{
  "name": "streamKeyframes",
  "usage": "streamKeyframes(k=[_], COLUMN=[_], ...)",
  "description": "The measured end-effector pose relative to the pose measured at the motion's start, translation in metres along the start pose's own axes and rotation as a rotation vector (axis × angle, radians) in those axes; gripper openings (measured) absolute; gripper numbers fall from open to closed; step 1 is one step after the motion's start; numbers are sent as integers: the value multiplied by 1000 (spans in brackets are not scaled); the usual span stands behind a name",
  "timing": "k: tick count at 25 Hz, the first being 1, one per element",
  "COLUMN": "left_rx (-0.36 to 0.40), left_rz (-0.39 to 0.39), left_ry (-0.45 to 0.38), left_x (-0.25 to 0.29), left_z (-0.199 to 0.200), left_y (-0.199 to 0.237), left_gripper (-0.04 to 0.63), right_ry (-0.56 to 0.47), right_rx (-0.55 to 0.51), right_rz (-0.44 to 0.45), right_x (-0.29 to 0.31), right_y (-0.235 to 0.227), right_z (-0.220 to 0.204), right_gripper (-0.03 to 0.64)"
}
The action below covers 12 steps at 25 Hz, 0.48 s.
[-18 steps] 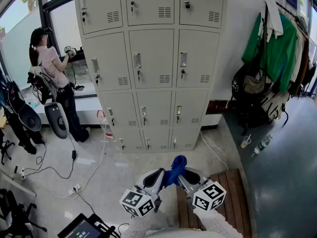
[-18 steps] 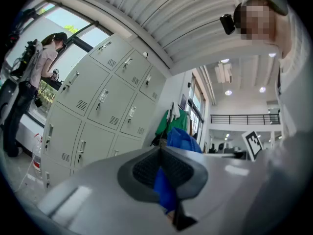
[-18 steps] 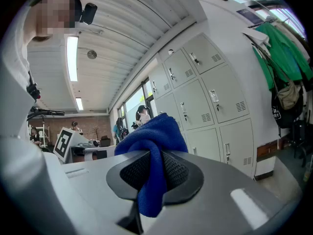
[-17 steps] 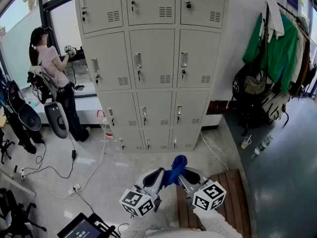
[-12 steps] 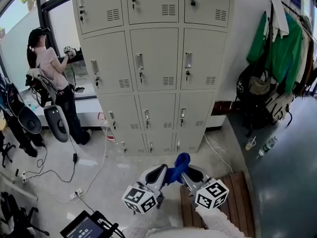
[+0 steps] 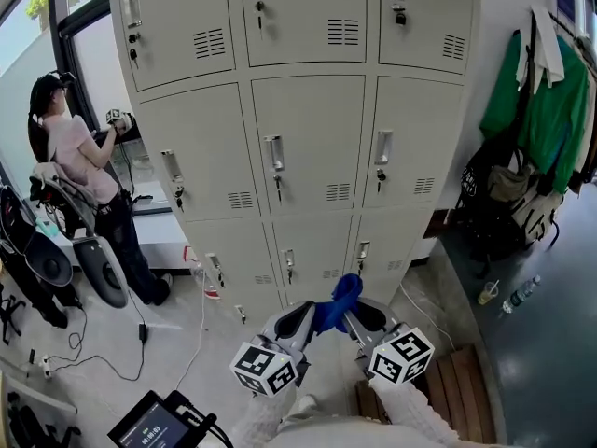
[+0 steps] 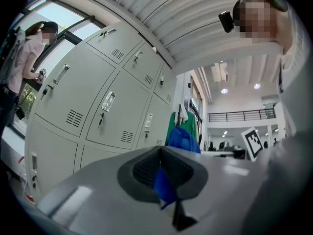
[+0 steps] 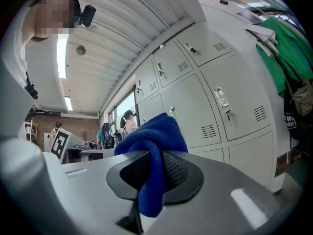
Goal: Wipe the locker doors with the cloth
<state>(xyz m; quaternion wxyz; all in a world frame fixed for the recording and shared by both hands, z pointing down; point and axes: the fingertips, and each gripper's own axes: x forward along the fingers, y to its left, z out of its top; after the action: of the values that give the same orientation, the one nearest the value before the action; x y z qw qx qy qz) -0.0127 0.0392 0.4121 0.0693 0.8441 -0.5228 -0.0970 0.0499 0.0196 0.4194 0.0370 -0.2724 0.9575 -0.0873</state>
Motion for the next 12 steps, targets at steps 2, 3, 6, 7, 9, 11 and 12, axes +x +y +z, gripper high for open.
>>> streamKeyframes(k=[2, 3, 6, 7, 9, 11, 12], left_rx=[6, 9, 5, 0, 1, 32, 57], left_rz=[-16, -23, -35, -35, -29, -22, -19], left_ry=[0, 1, 1, -1, 1, 9, 12], left_x=[15, 22, 37, 42, 51, 59, 64], left_z=[8, 11, 16, 16, 16, 17, 19], left_y=[24, 34, 60, 68, 83, 92, 96], left_gripper=[6, 6, 6, 6, 6, 6, 6], right_ry=[-13, -17, -11, -4, 4, 2, -1], right_rx=[2, 1, -23, -39, -73, -92, -93], right_rz=[-16, -24, -33, -36, -43, -43, -39], right_x=[25, 35, 58, 65, 80, 92, 97], right_y=[-12, -17, -29, -33, -43, -50, -53], right_z=[4, 6, 8, 9, 12, 15, 16], right_gripper=[55, 55, 55, 55, 55, 55, 55])
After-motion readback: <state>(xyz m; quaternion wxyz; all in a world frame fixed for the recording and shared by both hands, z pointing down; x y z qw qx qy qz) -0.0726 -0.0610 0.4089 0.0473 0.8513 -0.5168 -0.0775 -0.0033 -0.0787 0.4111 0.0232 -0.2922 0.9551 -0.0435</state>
